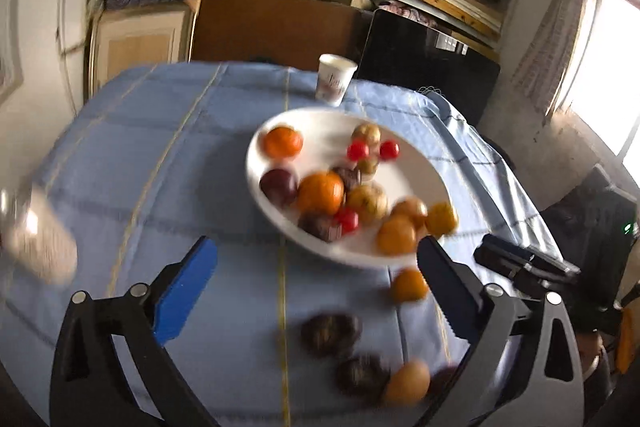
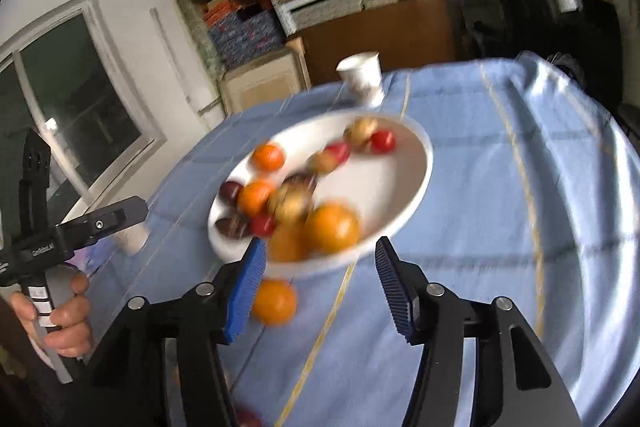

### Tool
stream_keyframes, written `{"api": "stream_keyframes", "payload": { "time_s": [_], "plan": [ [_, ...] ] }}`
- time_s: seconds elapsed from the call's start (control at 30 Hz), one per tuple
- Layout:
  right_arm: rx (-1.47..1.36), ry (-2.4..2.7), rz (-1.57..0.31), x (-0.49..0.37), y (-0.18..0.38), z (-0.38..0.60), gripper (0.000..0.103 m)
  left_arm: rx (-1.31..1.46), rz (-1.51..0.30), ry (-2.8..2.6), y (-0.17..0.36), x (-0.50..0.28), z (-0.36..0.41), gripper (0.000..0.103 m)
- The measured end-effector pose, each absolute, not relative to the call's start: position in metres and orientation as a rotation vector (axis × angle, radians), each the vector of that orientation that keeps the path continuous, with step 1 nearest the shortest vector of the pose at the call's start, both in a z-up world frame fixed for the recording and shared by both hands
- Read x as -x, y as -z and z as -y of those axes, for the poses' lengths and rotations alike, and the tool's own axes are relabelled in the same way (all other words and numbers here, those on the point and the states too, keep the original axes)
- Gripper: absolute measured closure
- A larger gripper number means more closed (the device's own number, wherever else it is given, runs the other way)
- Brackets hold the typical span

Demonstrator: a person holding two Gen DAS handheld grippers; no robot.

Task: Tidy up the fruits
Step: 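Carry the tomato and tan fruit over the white plate and release both, then move the right tool to a dark red plum while the left tool approaches a tan fruit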

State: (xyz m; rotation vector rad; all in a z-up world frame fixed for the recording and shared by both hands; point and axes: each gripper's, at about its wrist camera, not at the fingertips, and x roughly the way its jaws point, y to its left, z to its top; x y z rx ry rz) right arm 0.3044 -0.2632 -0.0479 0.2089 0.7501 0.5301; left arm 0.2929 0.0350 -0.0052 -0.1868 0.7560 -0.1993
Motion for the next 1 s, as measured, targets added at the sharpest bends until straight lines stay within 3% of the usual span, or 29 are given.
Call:
{"api": "stream_keyframes", "payload": {
  "time_s": [0.13,0.33,1.0],
  "plan": [
    [-0.121,-0.598,-0.819,-0.267,0.068,0.249,0.045,0.245,-0.821,0.177,0.037,-0.261,-0.053,0.005],
    [-0.058,-0.686,-0.779,-0.235,0.058,0.237,0.045,0.264,-0.858,0.149,0.057,-0.234,-0.064,0.005],
    [-0.078,-0.707,-0.902,-0.237,0.076,0.230,0.047,0.101,-0.806,0.162,0.051,-0.219,-0.034,0.005]
  ]
}}
